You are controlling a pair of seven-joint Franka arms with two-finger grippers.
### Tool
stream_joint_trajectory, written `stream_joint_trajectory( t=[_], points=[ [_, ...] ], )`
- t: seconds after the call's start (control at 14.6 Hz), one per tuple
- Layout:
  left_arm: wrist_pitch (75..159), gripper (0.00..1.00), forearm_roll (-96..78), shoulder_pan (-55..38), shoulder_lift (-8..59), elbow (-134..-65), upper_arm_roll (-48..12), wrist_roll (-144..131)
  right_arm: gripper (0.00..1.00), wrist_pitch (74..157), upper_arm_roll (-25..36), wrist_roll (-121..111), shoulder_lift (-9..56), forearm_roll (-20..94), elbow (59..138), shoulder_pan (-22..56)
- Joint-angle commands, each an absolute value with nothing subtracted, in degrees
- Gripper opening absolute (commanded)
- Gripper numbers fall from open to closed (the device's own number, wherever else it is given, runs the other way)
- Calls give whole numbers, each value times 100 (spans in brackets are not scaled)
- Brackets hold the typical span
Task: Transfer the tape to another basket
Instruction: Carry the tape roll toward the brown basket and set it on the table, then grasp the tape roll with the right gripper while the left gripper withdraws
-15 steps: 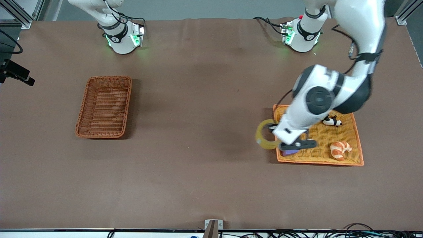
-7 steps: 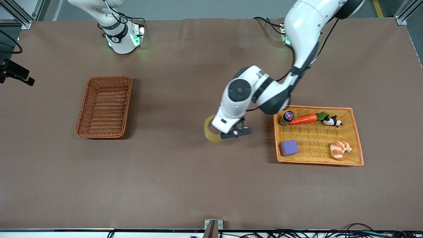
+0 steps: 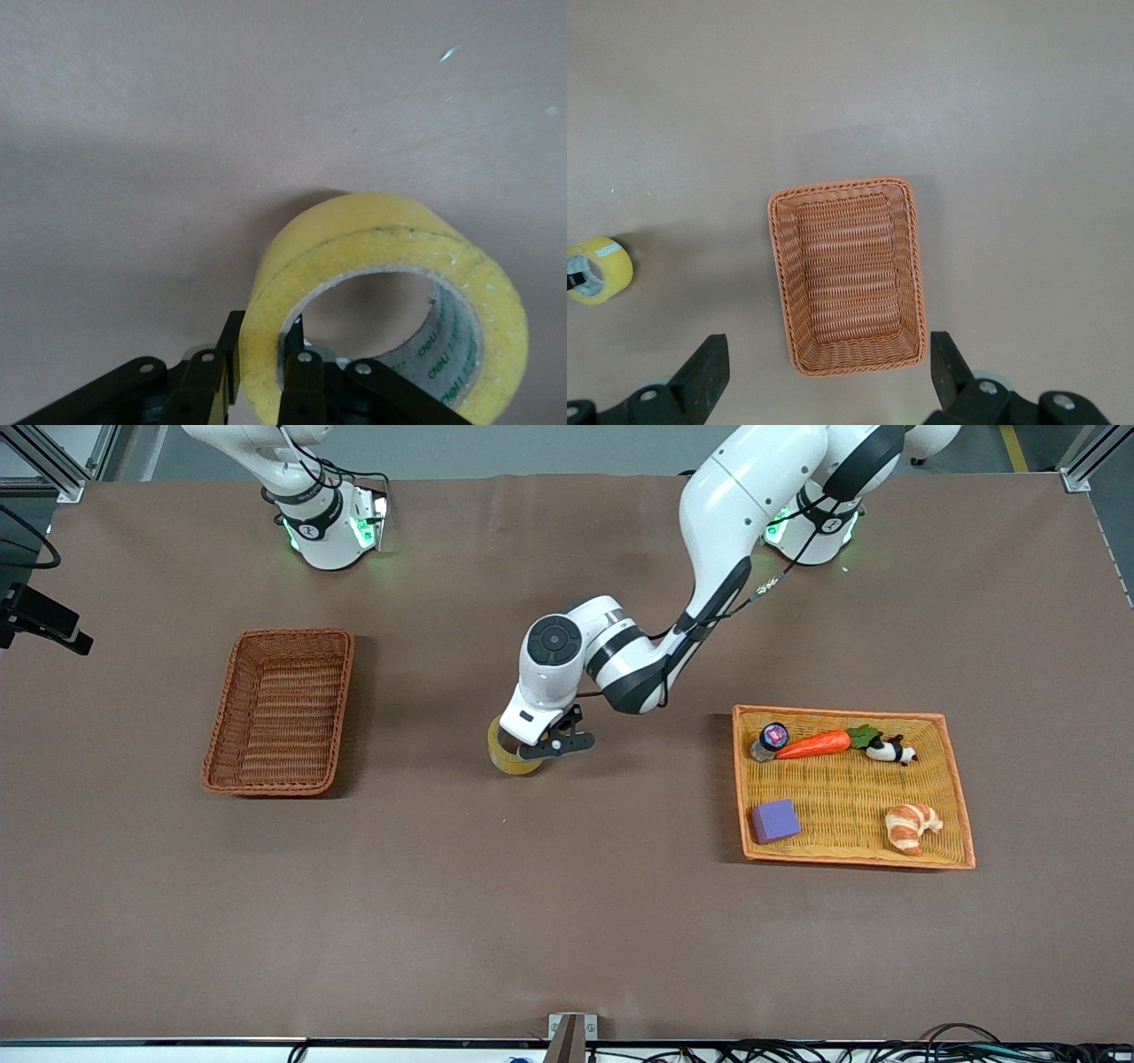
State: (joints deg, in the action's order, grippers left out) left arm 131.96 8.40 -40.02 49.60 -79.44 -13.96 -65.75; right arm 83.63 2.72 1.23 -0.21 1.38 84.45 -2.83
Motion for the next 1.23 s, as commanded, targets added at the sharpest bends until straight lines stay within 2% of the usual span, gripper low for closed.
stream_joint_trajectory(
  t=[0.0, 0.07, 0.27, 0.34, 0.48, 0.62, 0.75, 1.1, 1.17],
  points=[
    [13219, 49, 817, -4333, 5063, -7664, -1011, -6706, 100, 8279, 272, 53, 35, 132, 8323, -281],
    [13219, 99, 835, -4333, 5028, -7655, -967, -6697, 100, 8279, 272, 53, 35, 132, 8323, -281],
    [13079, 100, 975, -4202, 4555, -7673, -905, -6671, 100, 8288, 272, 61, 35, 132, 8332, -273],
    [12817, 100, 1028, -4045, 4231, -7690, -801, -6662, 100, 8288, 272, 79, 35, 141, 8341, -246],
    [11652, 100, 1037, -3606, 3406, -7708, -774, -6645, 100, 8271, 237, 140, 79, 219, 8376, -54],
    [10849, 100, 1046, -3131, 2745, -7699, -765, -6592, 100, 8375, 237, 158, 114, 246, 8629, 446],
    [10540, 100, 1028, -2456, 2139, -7699, -808, -6217, 100, 8708, 237, 280, 359, 255, 8701, 982],
    [8959, 100, 923, -1198, 986, -7708, -817, -3484, 100, 9665, 237, 1843, 1272, 316, 8710, 2353],
    [8852, 100, 784, -969, 880, -7708, -826, -3124, 100, 9955, 237, 2055, 1518, 325, 8710, 2547]
  ],
)
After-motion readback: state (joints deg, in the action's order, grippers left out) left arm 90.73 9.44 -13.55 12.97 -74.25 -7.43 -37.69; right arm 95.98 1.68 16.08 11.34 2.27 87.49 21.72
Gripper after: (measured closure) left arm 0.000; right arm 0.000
